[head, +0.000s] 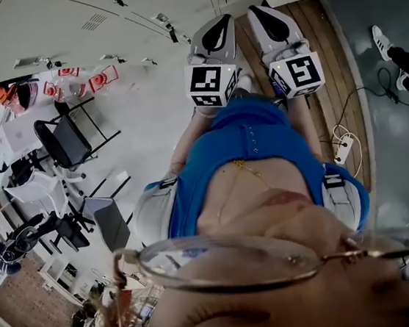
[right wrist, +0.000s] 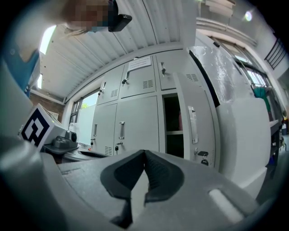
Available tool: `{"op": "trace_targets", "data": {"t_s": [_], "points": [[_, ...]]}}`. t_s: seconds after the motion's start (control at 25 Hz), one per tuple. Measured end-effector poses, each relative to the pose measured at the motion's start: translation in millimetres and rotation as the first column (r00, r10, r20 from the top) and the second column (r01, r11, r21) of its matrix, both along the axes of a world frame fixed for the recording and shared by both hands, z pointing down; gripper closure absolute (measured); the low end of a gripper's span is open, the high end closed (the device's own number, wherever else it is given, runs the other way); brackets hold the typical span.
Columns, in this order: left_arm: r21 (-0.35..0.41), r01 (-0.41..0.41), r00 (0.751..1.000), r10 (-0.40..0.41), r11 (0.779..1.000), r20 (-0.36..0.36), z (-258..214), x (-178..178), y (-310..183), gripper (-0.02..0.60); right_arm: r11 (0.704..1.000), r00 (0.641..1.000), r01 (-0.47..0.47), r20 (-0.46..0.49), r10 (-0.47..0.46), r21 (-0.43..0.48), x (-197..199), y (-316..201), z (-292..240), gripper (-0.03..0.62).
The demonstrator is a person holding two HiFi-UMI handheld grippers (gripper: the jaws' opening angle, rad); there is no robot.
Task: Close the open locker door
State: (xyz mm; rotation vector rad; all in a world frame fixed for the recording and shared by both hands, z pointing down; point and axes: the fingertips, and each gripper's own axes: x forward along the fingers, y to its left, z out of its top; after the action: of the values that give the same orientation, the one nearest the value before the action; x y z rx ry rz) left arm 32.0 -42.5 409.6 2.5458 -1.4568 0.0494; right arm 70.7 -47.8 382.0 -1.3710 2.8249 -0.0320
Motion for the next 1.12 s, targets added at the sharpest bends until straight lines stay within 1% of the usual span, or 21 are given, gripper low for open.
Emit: {"op": "trace_targets", "data": {"t_s": [0.16,0.4,0.6,0.92,1.04,1.12], "points": [[0.008,-0.008,1.000,0.008,1.000,-0.006,-2.8,-5.8,-13.0,0.581,1.000,1.000,-0.018,0.005,0.018,-0.003,-1.7,-9.6,-0.4,0.592],[0.031,-0.093,0.996,0.094,0.995,-0.009,-11.7,0.2,-45.9,0.581,0.997,0.997,-0.073,0.019,0.072,0.017,-1.2,-33.2,-4.2,0.592],[0.036,-0.167,0.986,0.168,0.985,-0.012,-18.1,6.4,-71.4,0.581,0.992,0.992,-0.127,0.017,0.127,0.021,-0.7,-56.0,-8.2,0.592],[0.034,-0.241,0.970,0.242,0.970,-0.023,-15.9,10.9,-100.3,0.581,0.982,0.983,-0.186,0.014,0.186,0.034,-0.2,-79.5,-9.1,0.592],[0.033,-0.275,0.961,0.276,0.961,-0.030,-14.7,14.7,-109.2,0.581,0.976,0.976,-0.216,0.020,0.216,0.033,6.0,-85.6,-12.1,0.592],[0.030,-0.307,0.951,0.308,0.951,-0.033,-12.6,18.8,-114.0,0.581,0.970,0.971,-0.239,0.021,0.239,0.034,11.6,-87.9,-14.5,0.592]]}}
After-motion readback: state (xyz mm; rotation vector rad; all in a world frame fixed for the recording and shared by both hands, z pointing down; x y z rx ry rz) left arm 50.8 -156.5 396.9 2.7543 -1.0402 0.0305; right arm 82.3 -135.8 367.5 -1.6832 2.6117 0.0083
